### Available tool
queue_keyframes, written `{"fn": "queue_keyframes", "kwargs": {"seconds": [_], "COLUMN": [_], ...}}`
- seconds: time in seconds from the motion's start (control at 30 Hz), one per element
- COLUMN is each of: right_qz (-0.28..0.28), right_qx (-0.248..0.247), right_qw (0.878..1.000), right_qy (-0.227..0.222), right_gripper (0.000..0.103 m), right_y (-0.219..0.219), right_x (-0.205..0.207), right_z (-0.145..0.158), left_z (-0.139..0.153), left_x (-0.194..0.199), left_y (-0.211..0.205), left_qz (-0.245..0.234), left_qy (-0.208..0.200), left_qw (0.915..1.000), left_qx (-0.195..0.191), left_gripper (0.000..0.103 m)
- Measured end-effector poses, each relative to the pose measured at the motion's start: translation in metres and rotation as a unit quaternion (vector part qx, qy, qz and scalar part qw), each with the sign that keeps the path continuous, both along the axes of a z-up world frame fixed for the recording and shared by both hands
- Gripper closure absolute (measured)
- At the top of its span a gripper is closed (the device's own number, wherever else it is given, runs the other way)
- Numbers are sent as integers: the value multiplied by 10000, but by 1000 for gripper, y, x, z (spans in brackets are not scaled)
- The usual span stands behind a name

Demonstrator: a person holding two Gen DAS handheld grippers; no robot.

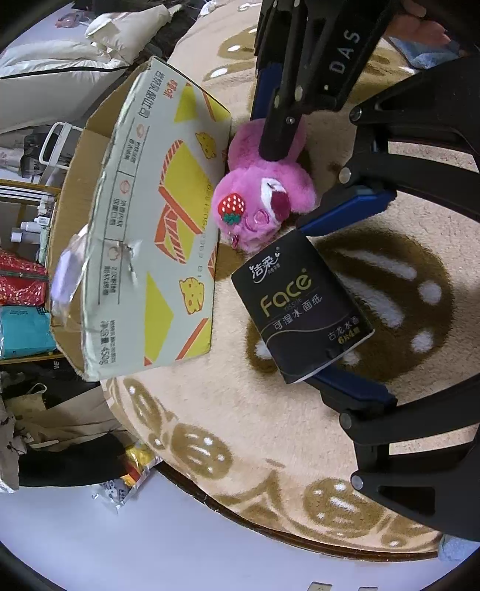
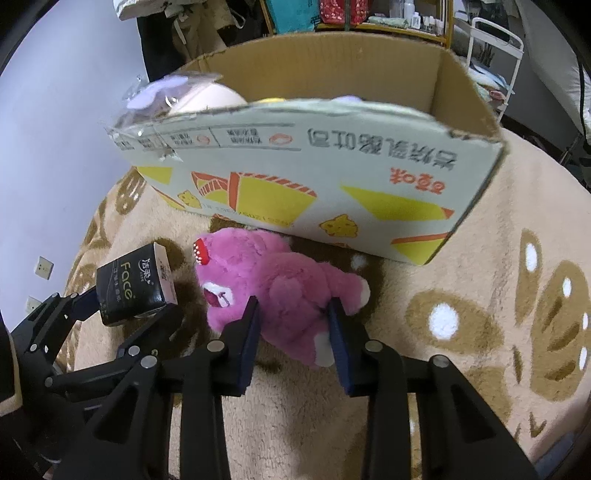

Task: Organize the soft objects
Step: 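Lift the tissue pack and pink bear and carry them over the box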

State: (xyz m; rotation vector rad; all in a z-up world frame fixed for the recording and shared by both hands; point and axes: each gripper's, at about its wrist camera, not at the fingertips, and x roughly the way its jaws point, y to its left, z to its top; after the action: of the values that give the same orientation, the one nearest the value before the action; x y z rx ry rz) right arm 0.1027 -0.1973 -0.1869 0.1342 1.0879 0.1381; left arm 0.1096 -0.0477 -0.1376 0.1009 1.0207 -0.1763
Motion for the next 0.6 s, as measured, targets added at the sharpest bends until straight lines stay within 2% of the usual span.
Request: {"fn": "queue_keyframes", "kwargs": {"seconds": [0.23, 0.33, 0.6], "right_qz": [-183, -241, -267], "right_qx": [128, 88, 36], "right_qw": [9995, 9982, 9917], "right_qy": [-211, -544, -1259], "right_gripper": [66, 66, 66], "right_y": [-13, -13, -13], "right_x": [-13, -24, -57], "right_z": [14, 32, 79], "left_z": [14, 24, 66], "left_x": [-7, -12, -28], "left_y": [10, 13, 15], "left_qz": [87, 136, 52], "left_qy": [-181, -277, -845], "left_qw": [9998, 9994, 9961], "left_qx": [-65, -128, -231], "left_gripper": [33, 33, 33]}}
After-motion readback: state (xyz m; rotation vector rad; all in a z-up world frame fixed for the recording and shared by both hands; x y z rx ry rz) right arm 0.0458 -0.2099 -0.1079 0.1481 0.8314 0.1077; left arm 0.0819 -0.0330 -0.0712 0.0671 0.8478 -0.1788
